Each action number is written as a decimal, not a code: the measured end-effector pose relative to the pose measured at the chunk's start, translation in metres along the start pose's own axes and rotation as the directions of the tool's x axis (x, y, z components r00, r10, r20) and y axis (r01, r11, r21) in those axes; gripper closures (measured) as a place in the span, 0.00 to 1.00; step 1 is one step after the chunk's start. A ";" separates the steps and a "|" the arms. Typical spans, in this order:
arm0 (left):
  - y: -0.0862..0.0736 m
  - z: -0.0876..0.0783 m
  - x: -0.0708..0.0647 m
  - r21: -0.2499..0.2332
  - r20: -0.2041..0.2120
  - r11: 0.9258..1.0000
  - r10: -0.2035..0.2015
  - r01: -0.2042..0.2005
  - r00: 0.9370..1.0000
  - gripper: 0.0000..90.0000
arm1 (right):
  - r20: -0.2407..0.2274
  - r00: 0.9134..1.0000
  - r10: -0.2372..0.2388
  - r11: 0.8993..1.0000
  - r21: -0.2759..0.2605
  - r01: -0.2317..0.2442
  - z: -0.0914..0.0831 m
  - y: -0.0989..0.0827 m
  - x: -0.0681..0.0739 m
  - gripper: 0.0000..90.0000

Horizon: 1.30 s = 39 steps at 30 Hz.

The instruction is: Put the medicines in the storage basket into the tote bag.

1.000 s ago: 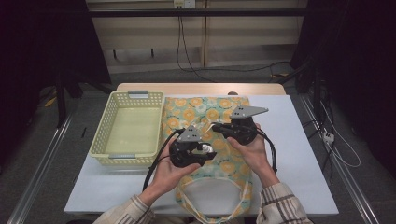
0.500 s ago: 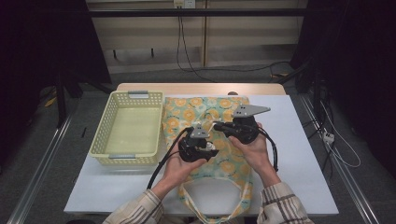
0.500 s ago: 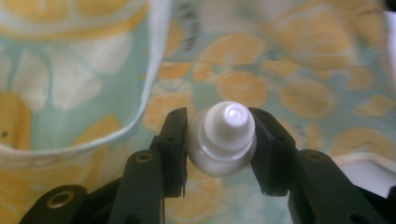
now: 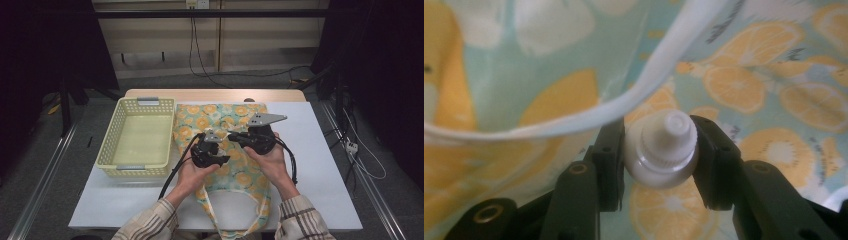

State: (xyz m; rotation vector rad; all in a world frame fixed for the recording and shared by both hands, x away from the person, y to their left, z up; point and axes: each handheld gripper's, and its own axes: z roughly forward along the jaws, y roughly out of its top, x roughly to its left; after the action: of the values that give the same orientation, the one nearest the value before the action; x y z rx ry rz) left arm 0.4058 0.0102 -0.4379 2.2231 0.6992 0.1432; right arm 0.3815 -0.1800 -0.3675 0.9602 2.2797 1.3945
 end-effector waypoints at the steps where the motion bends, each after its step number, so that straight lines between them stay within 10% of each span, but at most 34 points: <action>1: -0.001 0.002 0.000 -0.001 0.006 1.000 -0.001 0.001 1.000 0.67 | -0.002 1.000 0.001 1.000 0.001 -0.001 0.001 0.000 0.000 1.00; 21: -0.001 -0.025 -0.011 0.024 0.044 0.997 0.072 -0.073 0.996 0.27 | 0.009 1.000 0.006 1.000 0.001 -0.006 -0.001 -0.002 -0.002 1.00; 39: -0.025 -0.065 -0.032 -0.016 0.071 0.987 0.161 -0.160 0.984 0.21 | -0.009 1.000 0.010 1.000 0.019 -0.010 0.009 -0.004 -0.001 1.00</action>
State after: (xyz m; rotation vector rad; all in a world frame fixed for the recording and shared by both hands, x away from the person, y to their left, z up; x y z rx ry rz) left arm 0.3469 0.0497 -0.4073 2.2624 0.4791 0.1461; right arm 0.3861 -0.1761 -0.3751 0.9745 2.3017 1.3861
